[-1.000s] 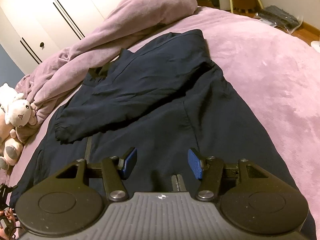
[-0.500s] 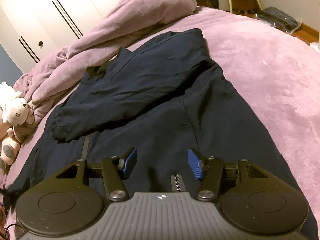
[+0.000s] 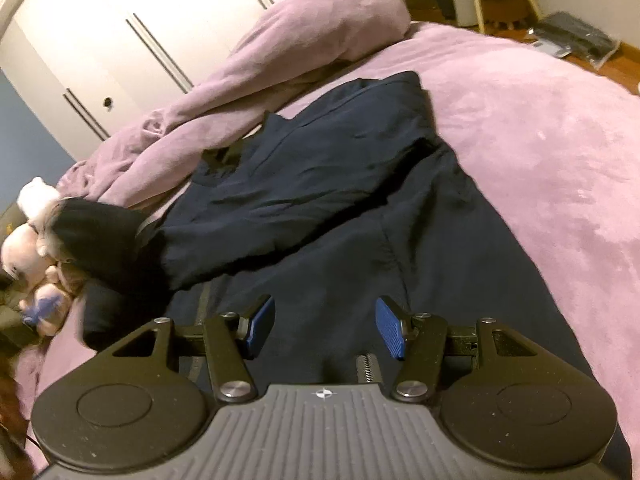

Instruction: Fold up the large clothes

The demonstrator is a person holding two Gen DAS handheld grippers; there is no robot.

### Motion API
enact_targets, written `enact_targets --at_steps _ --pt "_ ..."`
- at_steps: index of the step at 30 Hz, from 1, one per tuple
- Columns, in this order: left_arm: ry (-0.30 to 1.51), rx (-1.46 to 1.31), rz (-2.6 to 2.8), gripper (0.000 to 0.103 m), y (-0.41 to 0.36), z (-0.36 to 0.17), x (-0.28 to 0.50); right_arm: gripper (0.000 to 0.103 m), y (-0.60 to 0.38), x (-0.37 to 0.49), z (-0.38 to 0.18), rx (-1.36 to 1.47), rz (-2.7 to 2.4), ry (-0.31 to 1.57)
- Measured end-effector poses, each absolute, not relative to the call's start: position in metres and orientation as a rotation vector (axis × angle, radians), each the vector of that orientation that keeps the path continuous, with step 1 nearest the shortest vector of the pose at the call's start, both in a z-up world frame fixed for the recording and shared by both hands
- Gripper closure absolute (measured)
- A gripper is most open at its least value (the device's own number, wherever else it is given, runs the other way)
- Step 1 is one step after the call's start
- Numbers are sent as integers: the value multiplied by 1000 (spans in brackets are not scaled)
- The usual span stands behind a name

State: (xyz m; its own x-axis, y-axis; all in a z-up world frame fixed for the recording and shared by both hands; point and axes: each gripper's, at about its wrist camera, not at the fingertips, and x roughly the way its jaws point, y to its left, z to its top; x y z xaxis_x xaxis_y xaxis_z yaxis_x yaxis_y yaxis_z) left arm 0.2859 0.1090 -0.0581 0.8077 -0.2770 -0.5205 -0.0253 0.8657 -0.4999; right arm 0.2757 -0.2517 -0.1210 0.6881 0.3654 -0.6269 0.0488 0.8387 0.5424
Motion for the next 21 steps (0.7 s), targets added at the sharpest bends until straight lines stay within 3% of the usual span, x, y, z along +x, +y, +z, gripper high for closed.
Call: enact_targets --at_steps 4,13,21 --pt "750 -446 -1 23 120 -87 289 46 -246 294 -128 617 257 837" --pt "750 -453 192 21 176 -92 284 46 -196 355 -154 740 383 919" --pt "777 -463 186 21 174 -108 268 49 -185 383 -177 961 385 923"
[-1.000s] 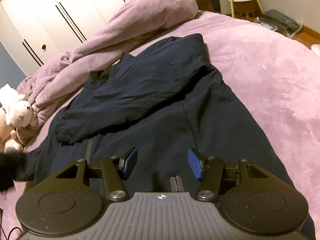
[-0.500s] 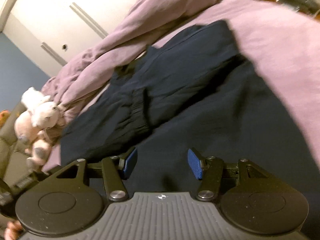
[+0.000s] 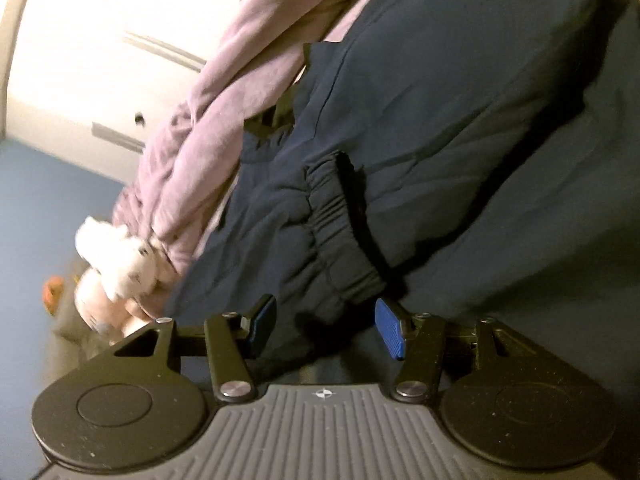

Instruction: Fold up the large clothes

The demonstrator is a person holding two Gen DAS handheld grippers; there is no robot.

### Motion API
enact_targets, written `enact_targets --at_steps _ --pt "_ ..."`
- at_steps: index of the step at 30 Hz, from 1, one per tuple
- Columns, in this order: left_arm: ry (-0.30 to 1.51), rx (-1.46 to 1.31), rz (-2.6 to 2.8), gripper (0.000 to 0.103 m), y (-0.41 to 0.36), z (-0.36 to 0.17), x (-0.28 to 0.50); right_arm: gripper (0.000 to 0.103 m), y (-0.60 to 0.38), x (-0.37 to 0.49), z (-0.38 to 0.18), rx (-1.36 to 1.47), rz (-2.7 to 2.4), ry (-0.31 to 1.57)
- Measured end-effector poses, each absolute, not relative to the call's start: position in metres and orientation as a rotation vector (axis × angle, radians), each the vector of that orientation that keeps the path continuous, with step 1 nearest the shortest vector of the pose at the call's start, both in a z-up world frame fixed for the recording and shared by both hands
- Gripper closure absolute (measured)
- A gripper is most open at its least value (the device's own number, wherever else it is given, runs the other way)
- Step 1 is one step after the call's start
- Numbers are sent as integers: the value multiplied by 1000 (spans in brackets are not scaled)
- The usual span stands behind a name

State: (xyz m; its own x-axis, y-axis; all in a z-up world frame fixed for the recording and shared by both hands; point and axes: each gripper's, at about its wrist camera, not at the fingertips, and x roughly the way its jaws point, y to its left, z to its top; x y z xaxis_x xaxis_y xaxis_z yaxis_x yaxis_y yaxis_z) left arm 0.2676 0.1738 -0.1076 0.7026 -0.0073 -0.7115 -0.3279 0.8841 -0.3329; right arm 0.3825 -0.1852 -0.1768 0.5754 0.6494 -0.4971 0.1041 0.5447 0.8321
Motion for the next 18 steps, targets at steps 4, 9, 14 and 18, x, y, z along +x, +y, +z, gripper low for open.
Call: enact_targets --at_steps 4,9,14,18 --pt "791 -473 184 21 172 -113 270 78 -173 388 -178 924 367 952" --pt "794 -422 181 21 163 -110 277 88 -158 371 -119 638 368 754" --pt "776 -386 158 20 146 -102 291 89 -188 368 -66 452 234 536" --pt "788 -363 139 19 129 -108 308 87 -223 385 -80 388 101 572"
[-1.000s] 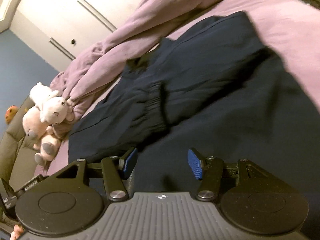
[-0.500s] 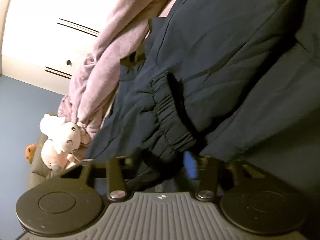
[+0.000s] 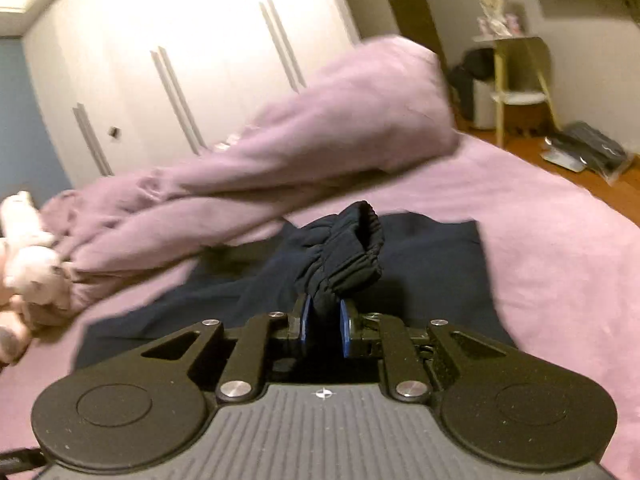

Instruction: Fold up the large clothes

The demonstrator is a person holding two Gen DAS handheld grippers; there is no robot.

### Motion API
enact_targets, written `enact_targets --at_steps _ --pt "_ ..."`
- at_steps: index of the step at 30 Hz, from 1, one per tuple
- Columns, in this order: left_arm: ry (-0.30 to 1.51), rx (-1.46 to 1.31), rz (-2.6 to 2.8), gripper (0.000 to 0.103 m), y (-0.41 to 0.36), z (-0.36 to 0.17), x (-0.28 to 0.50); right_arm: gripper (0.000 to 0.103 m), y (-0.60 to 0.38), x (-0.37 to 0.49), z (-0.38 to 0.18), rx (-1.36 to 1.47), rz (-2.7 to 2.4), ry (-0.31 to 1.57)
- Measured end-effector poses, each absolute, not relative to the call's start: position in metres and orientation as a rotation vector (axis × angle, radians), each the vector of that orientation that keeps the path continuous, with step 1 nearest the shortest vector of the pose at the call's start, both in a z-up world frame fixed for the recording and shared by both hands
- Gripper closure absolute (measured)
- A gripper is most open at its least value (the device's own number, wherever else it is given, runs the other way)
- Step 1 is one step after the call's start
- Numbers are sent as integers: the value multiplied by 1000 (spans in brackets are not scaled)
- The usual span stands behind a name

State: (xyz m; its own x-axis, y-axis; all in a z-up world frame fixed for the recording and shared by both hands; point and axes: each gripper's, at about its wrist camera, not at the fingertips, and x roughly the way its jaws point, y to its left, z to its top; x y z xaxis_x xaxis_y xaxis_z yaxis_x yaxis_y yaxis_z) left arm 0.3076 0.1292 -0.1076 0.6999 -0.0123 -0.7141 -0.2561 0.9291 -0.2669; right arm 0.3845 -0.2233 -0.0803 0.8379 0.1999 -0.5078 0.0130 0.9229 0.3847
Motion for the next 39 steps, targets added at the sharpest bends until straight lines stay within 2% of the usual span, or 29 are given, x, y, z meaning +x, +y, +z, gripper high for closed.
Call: enact_targets --at_steps 3,5,6,7,9,11,13,16,20,24,27,28,29,30,31,35,39 --pt "829 -370 157 19 124 -119 319 78 -246 396 -110 514 113 693" --pt "840 -365 168 19 122 -123 322 66 -254 397 -126 613 146 728" --pt "841 -355 171 19 121 -124 322 55 -253 395 -130 649 164 721" --pt "842 -339 173 19 119 -124 323 48 -253 393 -133 680 180 709" --pt "850 -312 176 19 117 -124 324 48 -251 394 -137 707 196 691" --pt "856 -299 185 19 115 -125 325 52 -250 396 -140 708 205 694" --pt "860 -295 209 19 116 -125 327 82 -242 401 -137 640 177 702" --pt "866 -296 266 19 121 -127 330 84 -231 398 -114 475 133 655" --pt "876 -349 327 17 135 -134 333 84 -240 389 -95 349 20 557" --pt "896 -402 316 15 141 -142 331 84 -256 402 -117 364 -17 656" --pt "932 -392 298 18 140 -134 324 79 -264 408 -130 382 -2 730" --pt "931 -376 287 18 141 -128 320 69 -270 402 -127 408 4 716" --pt "927 -358 281 18 140 -121 314 65 -274 397 -122 418 -8 698" --pt "919 -338 274 18 139 -113 309 52 -275 392 -114 403 -39 673" --pt "895 -318 261 18 137 -103 303 46 -278 384 -107 371 -87 637" --pt "775 -289 210 16 124 -71 305 47 -267 375 -88 293 -72 548" --pt "746 -262 161 16 100 -72 339 56 -218 397 -92 85 18 596"
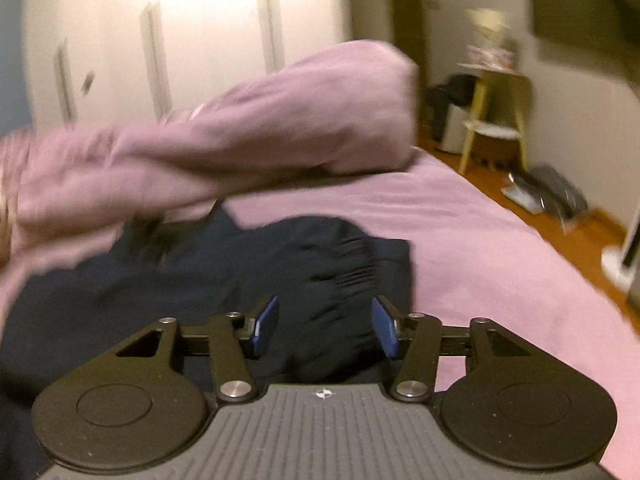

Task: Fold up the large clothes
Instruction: 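Move both open grippers to the jacket hem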

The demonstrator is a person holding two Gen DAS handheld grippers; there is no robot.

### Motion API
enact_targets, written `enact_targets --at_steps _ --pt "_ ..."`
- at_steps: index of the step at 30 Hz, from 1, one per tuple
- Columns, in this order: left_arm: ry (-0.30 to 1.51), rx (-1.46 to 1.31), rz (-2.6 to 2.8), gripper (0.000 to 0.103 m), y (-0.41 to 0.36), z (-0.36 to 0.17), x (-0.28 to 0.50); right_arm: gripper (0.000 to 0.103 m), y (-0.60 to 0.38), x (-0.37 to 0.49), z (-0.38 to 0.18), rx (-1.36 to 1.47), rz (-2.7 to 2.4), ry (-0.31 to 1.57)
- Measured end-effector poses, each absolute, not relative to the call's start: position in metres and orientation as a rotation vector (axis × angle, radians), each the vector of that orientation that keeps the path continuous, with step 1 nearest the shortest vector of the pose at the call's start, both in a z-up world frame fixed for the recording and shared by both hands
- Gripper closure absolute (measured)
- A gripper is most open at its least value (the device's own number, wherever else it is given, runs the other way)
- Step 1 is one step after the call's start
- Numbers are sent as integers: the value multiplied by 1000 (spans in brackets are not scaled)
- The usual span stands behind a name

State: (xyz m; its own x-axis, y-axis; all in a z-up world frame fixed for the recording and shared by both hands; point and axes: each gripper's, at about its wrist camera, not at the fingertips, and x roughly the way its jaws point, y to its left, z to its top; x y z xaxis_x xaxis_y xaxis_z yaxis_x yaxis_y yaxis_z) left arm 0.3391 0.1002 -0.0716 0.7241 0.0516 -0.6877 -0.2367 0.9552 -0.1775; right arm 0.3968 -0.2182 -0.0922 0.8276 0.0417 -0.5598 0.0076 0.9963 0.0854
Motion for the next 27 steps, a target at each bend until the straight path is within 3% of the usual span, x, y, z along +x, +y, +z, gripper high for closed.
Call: enact_targets --at_steps 4,8,14,18,27 --pt "824 -229 169 19 85 -102 368 66 -200 423 -123 -22 20 705" --pt "826 -154 177 15 74 -118 373 67 -198 424 -136 -155 3 691" --pt "831 -100 190 8 58 -128 389 61 -213 446 -143 -135 -15 716" --pt "830 -81 192 6 57 -130 394 50 -215 456 -144 -139 -33 734" --pt "828 -80 139 7 61 -125 363 50 -231 396 -119 -81 19 692"
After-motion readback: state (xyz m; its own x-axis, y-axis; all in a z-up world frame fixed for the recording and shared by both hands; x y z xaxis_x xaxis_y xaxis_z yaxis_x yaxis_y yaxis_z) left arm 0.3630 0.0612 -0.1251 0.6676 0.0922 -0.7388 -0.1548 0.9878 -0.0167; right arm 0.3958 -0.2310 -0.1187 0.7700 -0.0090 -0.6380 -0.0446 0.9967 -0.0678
